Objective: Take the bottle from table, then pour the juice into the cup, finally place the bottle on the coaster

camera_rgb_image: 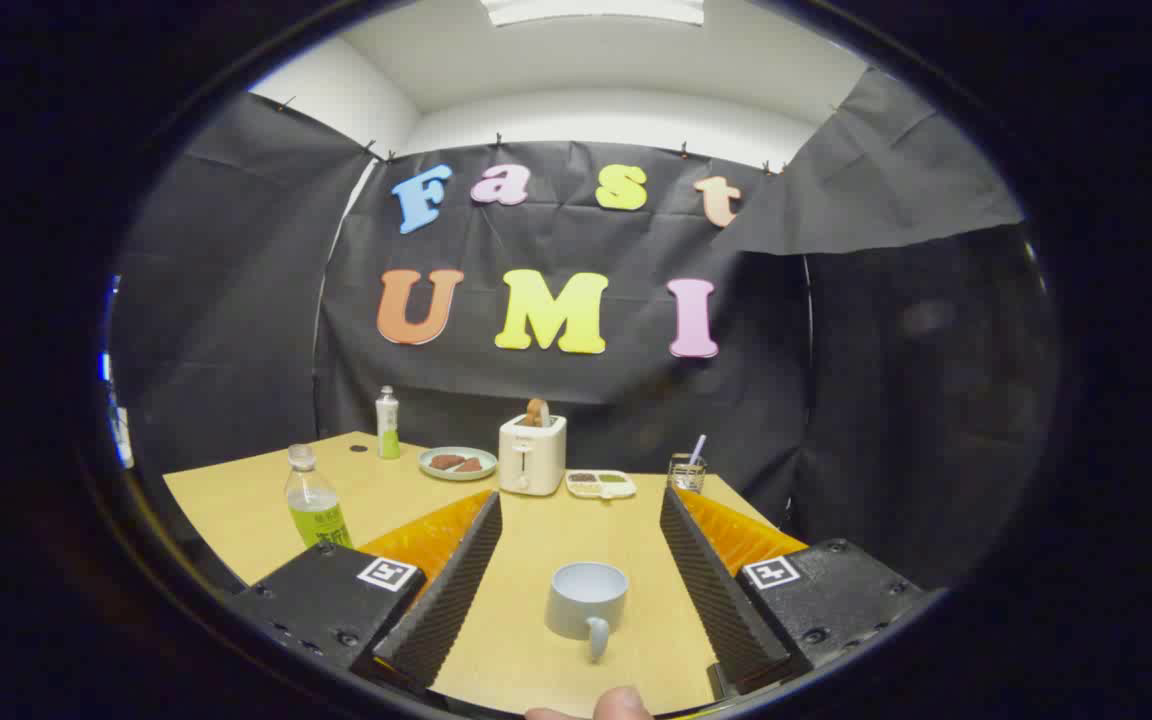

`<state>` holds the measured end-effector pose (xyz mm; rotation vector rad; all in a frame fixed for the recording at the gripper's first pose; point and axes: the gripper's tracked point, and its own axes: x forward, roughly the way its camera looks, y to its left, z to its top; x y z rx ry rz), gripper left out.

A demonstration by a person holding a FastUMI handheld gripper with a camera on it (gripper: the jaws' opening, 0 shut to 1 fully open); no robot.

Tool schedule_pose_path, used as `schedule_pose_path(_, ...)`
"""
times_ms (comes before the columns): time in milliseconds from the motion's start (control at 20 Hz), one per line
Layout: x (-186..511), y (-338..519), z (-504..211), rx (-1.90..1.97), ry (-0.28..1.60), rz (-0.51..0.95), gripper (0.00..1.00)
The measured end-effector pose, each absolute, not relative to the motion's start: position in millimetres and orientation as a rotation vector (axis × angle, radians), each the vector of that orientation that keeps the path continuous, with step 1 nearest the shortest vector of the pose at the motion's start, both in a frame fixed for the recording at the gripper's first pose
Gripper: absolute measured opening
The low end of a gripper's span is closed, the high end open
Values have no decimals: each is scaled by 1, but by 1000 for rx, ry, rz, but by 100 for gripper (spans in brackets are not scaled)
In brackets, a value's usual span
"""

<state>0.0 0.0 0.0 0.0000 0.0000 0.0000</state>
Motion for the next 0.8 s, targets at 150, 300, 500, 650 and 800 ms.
schedule_pose_path(150, 6, 7, 1, -10, 17, 18, 100)
schedule_pose_path(300, 9, 15, 2, 4, 18, 32, 100)
schedule_pose_path(500, 9, 19, 0, 21, 6, 40, 100)
schedule_pose_path(650, 8, 14, 0, 49, -7, 40, 100)
schedule_pose_path(800, 5, 8, 3, 43, -24, 38, 100)
